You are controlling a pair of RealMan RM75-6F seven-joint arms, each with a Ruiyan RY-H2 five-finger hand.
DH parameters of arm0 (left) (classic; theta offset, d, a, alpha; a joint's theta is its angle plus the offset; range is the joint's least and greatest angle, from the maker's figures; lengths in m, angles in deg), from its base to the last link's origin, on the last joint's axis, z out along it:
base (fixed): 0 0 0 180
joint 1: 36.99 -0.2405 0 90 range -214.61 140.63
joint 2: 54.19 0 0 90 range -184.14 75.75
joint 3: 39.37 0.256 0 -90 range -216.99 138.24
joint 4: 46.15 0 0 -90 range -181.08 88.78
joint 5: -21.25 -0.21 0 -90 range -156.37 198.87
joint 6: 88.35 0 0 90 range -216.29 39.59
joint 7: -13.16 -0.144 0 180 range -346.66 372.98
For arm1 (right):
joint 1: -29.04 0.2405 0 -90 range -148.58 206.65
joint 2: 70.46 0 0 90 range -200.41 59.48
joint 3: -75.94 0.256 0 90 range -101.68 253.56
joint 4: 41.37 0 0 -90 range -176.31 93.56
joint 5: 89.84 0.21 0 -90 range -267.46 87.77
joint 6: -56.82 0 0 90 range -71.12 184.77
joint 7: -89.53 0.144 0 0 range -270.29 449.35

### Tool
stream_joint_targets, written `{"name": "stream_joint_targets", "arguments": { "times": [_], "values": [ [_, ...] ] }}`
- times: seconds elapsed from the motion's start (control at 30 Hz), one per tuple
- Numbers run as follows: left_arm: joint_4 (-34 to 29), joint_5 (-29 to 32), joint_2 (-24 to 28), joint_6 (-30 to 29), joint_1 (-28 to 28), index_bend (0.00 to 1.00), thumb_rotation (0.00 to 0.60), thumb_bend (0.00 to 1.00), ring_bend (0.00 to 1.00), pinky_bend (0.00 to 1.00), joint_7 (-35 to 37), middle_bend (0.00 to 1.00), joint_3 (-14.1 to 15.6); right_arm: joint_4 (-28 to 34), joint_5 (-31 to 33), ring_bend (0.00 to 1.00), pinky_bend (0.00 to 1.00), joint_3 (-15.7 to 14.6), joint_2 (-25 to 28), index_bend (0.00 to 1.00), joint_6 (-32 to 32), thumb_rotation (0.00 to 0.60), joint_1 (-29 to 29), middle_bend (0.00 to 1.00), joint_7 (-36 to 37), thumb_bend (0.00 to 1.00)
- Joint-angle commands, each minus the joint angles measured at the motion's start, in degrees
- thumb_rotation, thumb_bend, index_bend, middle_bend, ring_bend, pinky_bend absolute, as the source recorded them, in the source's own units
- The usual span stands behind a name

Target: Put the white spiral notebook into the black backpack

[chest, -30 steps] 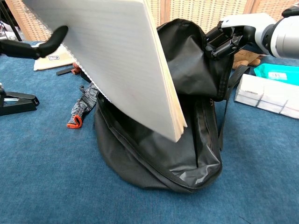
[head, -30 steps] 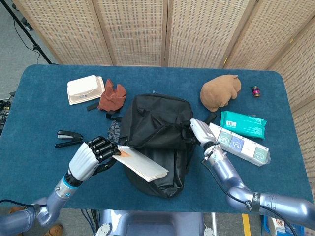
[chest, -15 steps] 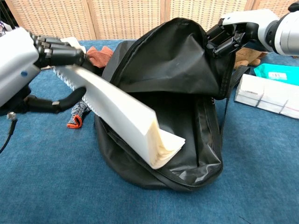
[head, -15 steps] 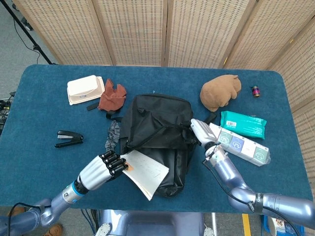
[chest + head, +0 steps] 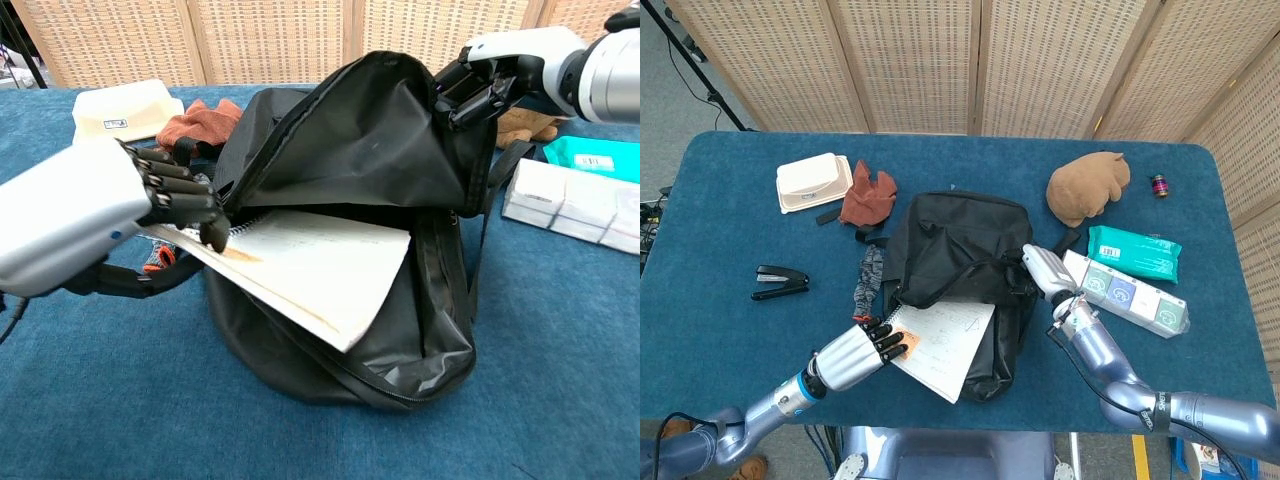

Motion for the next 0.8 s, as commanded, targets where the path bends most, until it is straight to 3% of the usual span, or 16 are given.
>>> {"name": "stream_joint_targets", "arguments": {
  "times": [0.03, 0.4, 0.8],
  "values": [
    [-0.17, 0.19, -1.06, 1.72, 0.69, 0.83, 0.6, 0.47, 0.57, 0.57, -2.6, 0.65, -0.17, 0.25, 0.28, 0.43, 0.61, -0.08, 0.23, 0.62, 0.0, 0.6, 0.17, 0.53, -0.22, 0.69],
    [-4.47, 5.01, -3.77, 12.49, 1.67, 0.83, 0.6, 0.47, 0.59, 0.59, -16.31, 0.68, -2.36, 1.54, 0.64, 0.43, 0.61, -0.4, 1.21, 0.62, 0.1, 0.6, 0.35, 0.53, -0.17, 0.7],
    [-2.7, 11.49, -8.31, 20.32, 3.84, 0.83, 0.6, 0.47, 0.59, 0.6, -18.56, 0.68, -5.49, 3.68, -0.49, 0.43, 0.61, -1.12, 1.75, 0.62, 0.36, 0.6, 0.43, 0.53, -0.35, 0.7]
  ]
}}
